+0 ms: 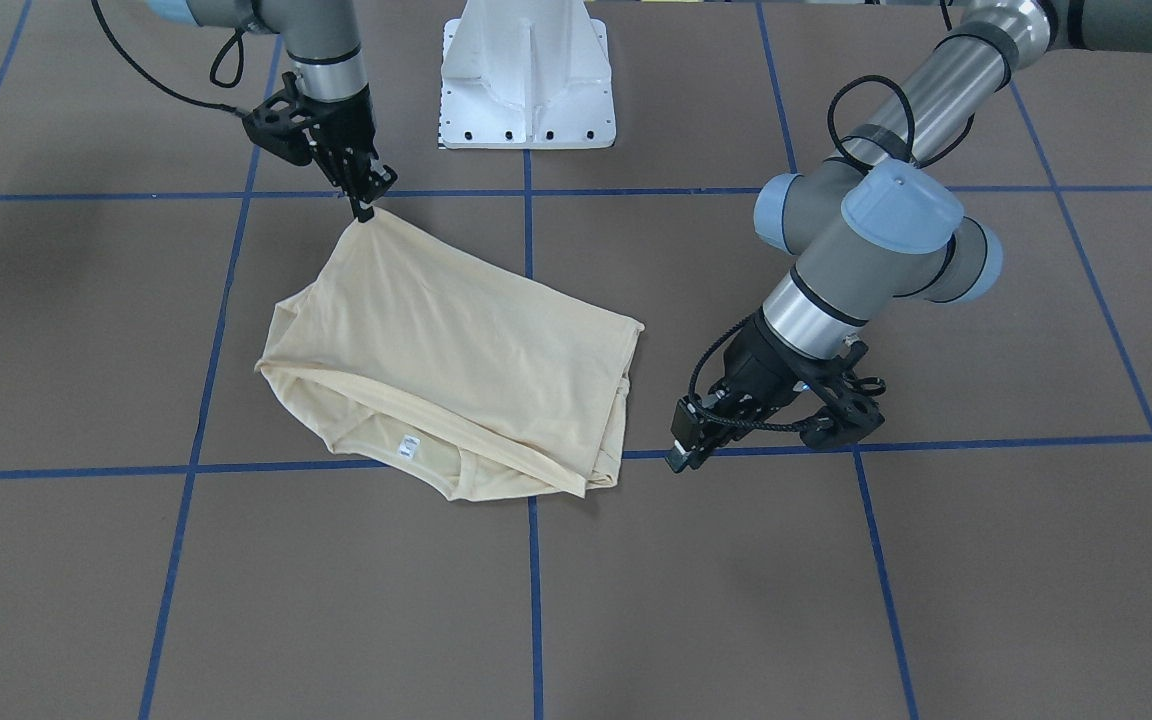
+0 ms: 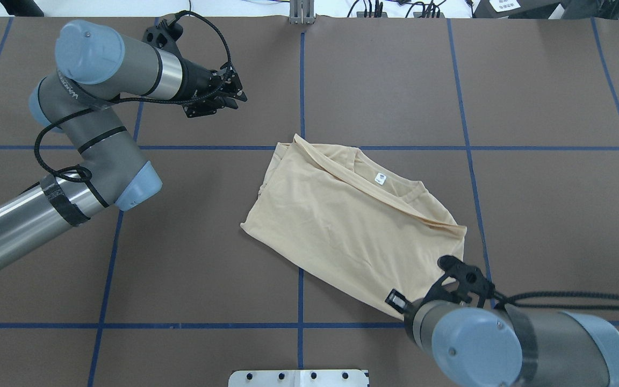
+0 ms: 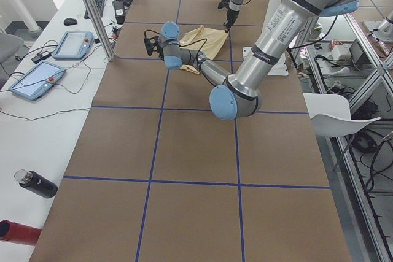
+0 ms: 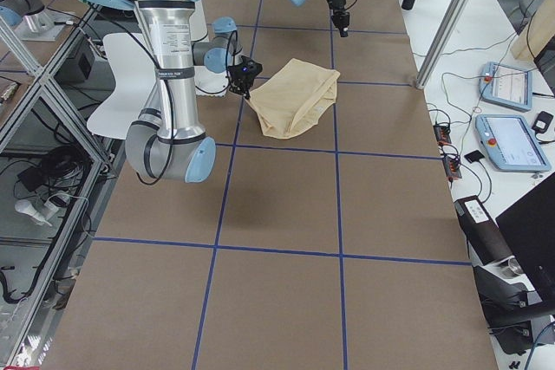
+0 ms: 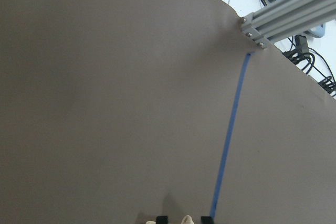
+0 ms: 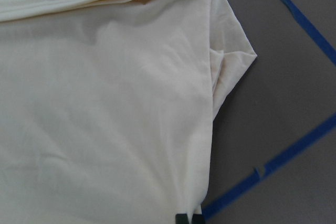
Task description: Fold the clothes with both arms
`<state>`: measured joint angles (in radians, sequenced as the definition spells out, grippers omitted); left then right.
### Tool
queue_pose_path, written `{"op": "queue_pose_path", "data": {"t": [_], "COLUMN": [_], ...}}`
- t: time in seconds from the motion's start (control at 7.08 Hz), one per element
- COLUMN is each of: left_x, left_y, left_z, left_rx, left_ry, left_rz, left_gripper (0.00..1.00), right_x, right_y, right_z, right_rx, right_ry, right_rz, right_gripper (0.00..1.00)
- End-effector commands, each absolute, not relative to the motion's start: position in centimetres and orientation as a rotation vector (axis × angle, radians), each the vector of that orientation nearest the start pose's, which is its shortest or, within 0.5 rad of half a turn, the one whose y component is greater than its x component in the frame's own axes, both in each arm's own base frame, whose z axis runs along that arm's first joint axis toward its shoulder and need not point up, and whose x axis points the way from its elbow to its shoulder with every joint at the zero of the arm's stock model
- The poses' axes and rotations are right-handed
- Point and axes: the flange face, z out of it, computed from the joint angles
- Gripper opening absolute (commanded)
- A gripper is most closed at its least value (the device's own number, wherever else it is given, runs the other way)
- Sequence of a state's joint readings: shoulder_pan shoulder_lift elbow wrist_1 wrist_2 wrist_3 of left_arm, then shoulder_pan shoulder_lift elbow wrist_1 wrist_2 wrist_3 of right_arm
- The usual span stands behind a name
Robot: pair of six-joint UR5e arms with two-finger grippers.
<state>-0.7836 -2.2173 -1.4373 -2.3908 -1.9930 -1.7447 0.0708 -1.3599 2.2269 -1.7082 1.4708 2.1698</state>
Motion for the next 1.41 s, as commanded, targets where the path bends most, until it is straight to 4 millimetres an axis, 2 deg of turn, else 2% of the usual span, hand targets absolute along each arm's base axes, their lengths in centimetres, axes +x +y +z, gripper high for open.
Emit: {"op": "queue_pose_path", "data": {"t": [0.0,0.14,0.28,0.42,0.56,0.71,0.85,0.99,1.13,1.27], "left_x": [44.8,44.2,47.0,49.4,51.1,52.3,52.7,53.7,54.7,54.9], "left_y": [-50.4,-49.4,-47.9,-46.1,-44.4,-43.0,-42.0,-40.5,-39.3,-39.3], "left_z": [19.4,19.0,20.6,21.7,22.6,24.2,24.5,25.0,25.7,26.2], "left_rx": [-0.052,-0.069,-0.06,-0.055,-0.082,-0.085,-0.108,-0.128,-0.14,-0.139], "left_ry": [1.366,1.313,1.219,1.133,1.083,1.038,1.003,0.962,0.944,0.934], "left_rz": [-0.536,-0.558,-0.595,-0.611,-0.596,-0.595,-0.611,-0.601,-0.591,-0.59], "left_gripper": [0.36,0.39,0.4,0.4,0.42,0.47,0.49,0.49,0.5,0.5], "right_x": [-47.3,-46.4,-43.0,-40.9,-39.6,-38.2,-37.1,-36.4,-36.1,-37.5], "right_y": [-10.7,-10.4,-12.4,-17.2,-21.7,-28.0,-33.8,-38.0,-39.2,-40.2], "right_z": [27.2,26.3,24.3,23.4,23.7,22.6,23.4,24.2,24.8,25.3], "right_rx": [-0.177,-0.197,-0.207,-0.208,-0.187,-0.088,-0.051,-0.048,-0.038,-0.032], "right_ry": [-0.747,-0.768,-0.823,-0.847,-0.84,-0.863,-0.834,-0.813,-0.797,-0.792], "right_rz": [0.666,0.661,0.693,0.771,0.769,0.748,0.747,0.715,0.701,0.69], "right_gripper": [0.97,1.0,1.0,1.0,1.0,1.0,1.0,1.0,1.0,1.0]}}
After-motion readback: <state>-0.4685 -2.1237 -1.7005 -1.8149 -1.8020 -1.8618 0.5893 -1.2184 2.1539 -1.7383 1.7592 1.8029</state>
